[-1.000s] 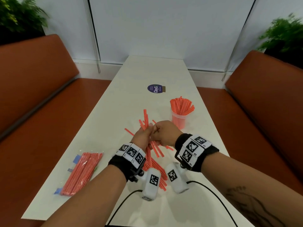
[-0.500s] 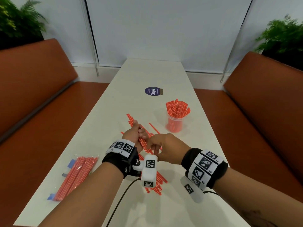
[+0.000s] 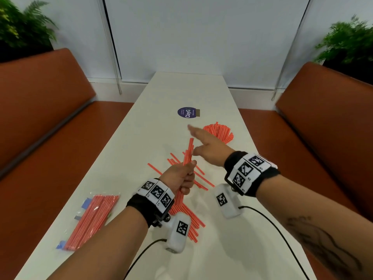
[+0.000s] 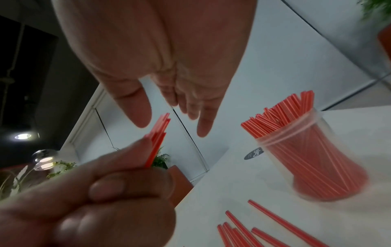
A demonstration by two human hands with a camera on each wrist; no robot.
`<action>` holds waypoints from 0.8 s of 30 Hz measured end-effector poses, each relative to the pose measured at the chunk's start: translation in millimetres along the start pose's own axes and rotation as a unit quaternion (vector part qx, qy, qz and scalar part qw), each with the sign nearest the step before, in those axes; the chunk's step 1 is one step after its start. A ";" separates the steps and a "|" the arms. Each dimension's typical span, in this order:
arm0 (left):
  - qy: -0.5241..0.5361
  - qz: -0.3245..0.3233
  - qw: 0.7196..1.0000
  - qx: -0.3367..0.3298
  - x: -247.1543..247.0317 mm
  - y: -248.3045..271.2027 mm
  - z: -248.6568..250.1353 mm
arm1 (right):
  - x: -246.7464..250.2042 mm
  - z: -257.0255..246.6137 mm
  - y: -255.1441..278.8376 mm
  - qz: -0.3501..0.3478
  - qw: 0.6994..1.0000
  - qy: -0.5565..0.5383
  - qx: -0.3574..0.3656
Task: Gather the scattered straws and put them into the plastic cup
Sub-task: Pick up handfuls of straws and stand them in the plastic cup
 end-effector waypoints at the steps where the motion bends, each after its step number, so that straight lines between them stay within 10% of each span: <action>1: -0.007 -0.002 1.000 0.000 -1.3 0.5 0.1 | -2.2 -2.4 -1.4 -0.031 0.999 0.003 -0.015; 24: -0.094 -0.017 0.995 -0.037 -4.5 -5.5 18.9 | -2.1 24.3 4.2 -0.028 0.978 -0.194 -0.074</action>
Point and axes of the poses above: each hand's wrist, its own y-axis away from the middle knuckle, its own x-axis out of the back of the hand, z = x × y, the point moved 3 cm from there along -y, towards the middle knuckle, and after that the axes turned 13 degrees about -y, right-handed, at the moved point
